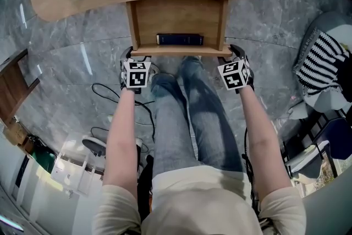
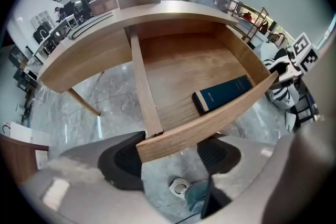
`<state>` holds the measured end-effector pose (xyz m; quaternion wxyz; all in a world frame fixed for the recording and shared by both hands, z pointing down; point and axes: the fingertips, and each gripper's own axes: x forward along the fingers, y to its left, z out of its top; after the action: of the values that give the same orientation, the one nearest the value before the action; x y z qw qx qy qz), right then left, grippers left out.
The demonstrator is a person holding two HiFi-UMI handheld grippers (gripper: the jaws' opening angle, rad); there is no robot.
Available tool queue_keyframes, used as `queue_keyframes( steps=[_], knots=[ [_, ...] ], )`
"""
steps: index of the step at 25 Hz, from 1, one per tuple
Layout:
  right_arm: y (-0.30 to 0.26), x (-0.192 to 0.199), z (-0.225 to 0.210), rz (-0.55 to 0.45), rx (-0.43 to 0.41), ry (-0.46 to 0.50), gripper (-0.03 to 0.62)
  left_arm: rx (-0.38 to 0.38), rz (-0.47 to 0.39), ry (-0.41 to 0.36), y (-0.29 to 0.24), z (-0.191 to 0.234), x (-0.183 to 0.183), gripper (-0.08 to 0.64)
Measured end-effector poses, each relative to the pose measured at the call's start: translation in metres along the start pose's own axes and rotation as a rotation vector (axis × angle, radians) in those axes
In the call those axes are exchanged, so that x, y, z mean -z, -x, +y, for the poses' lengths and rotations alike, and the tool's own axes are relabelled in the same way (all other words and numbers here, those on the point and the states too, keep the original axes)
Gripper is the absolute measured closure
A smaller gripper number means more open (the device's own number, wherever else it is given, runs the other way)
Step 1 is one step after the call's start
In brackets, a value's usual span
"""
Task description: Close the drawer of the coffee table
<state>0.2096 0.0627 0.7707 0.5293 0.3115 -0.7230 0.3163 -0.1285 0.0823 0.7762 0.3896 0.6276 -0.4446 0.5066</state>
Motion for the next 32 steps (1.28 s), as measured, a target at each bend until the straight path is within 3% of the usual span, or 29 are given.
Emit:
queue_keyframes(
  steps=[21, 32],
  knots=[
    [0.014, -0.008, -0.005, 0.011, 0.016, 0.002, 0.36, 0.001, -0.006, -0.006, 0.013, -0.002, -0.009, 0.25],
    [0.017, -0.028, -0.015, 0.006, 0.033, -0.002, 0.36, 0.004, -0.028, -0.027, 0.015, 0.008, -0.031, 0.252]
  ],
)
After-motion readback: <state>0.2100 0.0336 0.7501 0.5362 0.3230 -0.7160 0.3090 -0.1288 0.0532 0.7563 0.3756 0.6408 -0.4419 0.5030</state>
